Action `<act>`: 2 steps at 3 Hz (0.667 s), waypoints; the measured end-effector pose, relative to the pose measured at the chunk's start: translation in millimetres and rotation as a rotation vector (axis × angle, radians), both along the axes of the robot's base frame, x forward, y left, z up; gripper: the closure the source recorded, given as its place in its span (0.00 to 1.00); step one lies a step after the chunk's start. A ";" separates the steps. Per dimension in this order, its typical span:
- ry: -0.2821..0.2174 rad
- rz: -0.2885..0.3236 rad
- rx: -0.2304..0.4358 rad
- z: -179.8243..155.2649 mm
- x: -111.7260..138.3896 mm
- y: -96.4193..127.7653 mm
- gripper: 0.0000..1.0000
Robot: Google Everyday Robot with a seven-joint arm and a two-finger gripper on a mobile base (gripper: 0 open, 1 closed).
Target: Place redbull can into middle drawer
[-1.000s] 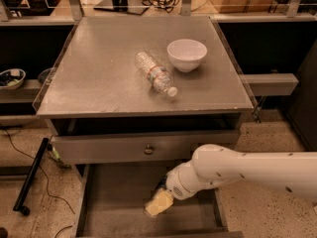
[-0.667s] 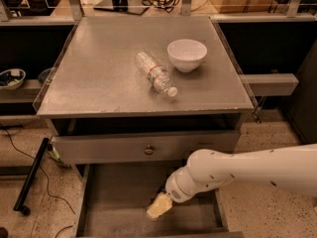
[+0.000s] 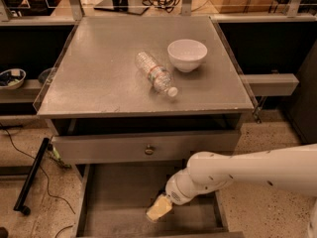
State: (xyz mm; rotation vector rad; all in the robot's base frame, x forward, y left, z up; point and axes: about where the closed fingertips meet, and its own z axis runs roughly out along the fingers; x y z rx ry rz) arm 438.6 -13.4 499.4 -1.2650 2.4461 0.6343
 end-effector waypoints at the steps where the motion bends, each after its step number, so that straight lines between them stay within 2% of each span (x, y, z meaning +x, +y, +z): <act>1: 0.067 -0.023 0.038 -45.4 -2.8 3.5 1.00; 2: 0.067 -0.023 0.039 -45.5 -2.7 3.5 1.00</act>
Offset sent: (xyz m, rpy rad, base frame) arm -0.0010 0.0036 -0.0682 0.0546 0.0974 -0.0386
